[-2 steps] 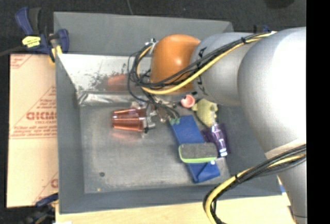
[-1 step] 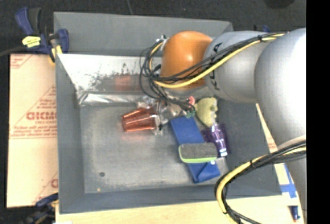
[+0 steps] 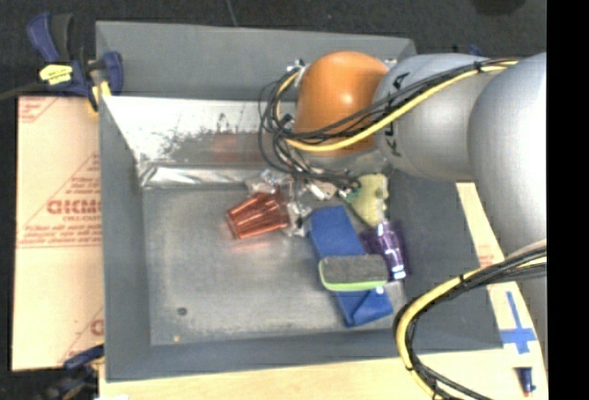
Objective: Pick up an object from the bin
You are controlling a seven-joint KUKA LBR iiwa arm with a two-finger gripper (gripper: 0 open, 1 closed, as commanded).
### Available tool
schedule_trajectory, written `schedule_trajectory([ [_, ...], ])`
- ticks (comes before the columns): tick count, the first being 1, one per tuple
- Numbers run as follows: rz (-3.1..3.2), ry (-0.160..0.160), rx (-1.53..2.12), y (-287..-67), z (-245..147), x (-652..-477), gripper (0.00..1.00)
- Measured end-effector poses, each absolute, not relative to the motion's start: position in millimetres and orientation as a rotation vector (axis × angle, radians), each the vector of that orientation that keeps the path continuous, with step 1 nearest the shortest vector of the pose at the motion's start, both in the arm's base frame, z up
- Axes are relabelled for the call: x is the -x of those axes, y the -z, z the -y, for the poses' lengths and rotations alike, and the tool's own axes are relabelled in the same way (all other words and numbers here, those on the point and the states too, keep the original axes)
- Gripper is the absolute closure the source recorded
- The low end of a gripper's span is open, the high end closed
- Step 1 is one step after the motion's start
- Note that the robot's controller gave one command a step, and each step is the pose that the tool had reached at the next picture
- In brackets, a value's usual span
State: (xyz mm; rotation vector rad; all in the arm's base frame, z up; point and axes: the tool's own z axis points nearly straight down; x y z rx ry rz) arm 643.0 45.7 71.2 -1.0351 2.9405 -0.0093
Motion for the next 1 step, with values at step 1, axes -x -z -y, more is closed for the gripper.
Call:
schedule_trajectory([
  [1,-2.74,0.011,1.492,-70.7,-32.9,-634.7,1.0],
])
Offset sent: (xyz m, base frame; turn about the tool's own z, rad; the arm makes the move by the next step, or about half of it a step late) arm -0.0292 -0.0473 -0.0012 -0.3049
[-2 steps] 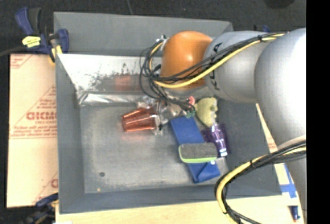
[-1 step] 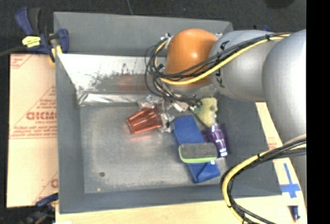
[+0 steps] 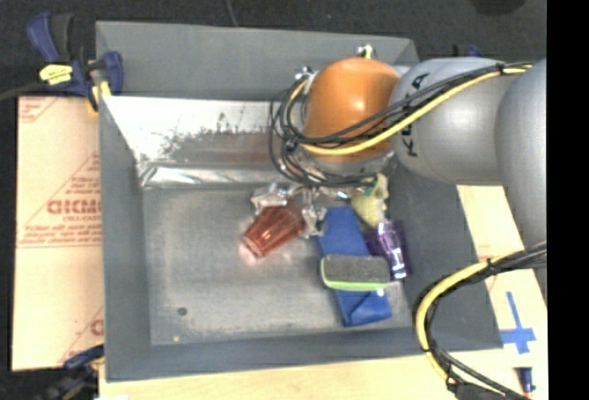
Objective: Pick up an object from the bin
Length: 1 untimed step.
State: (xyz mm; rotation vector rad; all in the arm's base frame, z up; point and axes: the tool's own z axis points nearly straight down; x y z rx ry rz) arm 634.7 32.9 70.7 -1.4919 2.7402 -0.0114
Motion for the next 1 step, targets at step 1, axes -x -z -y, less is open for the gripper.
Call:
schedule_trajectory([
  [1,-2.687,0.011,1.57,-71.7,-12.8,-622.9,1.0],
])
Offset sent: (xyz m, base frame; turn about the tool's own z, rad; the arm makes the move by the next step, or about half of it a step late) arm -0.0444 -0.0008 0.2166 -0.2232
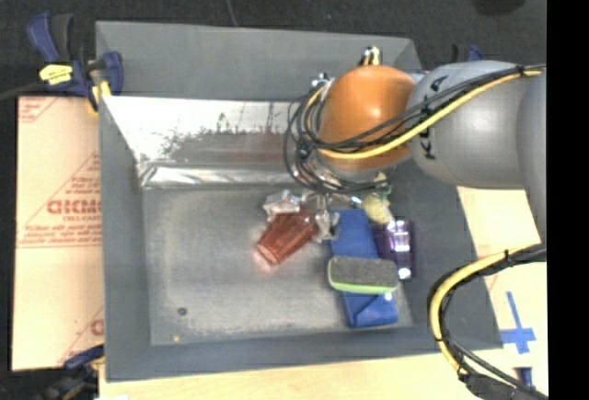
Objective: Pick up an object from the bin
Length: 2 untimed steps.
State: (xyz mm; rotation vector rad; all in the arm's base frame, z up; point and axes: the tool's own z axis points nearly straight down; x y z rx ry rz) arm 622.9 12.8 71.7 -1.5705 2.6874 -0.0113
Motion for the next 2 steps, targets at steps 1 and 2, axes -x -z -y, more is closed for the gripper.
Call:
schedule_trajectory([
  [1,-2.725,0.007,1.524,-126,-14,-610.7,1.0],
  [2,-2.561,0.021,1.768,-118,19,-631.6,1.0],
])
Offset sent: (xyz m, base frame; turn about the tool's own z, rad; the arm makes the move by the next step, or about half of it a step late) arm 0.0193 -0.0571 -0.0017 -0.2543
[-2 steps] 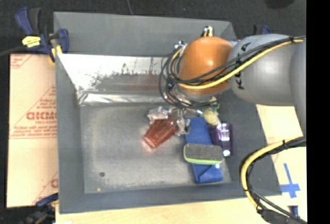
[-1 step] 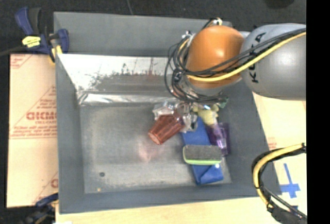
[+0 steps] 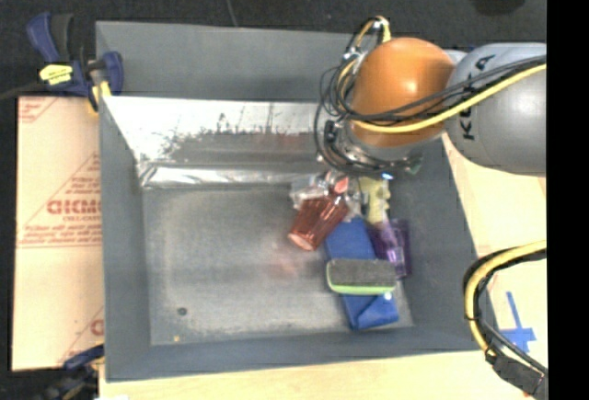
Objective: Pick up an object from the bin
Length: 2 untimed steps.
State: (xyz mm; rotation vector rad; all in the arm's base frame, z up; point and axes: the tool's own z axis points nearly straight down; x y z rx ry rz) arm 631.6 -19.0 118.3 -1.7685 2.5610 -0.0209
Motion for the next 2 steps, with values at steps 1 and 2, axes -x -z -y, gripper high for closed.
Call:
schedule_trajectory([
  [1,-2.635,0.018,1.65,-90,-31,-629.7,1.0],
  [2,-2.661,0.009,1.621,-162,-27,-624.3,1.0],
])
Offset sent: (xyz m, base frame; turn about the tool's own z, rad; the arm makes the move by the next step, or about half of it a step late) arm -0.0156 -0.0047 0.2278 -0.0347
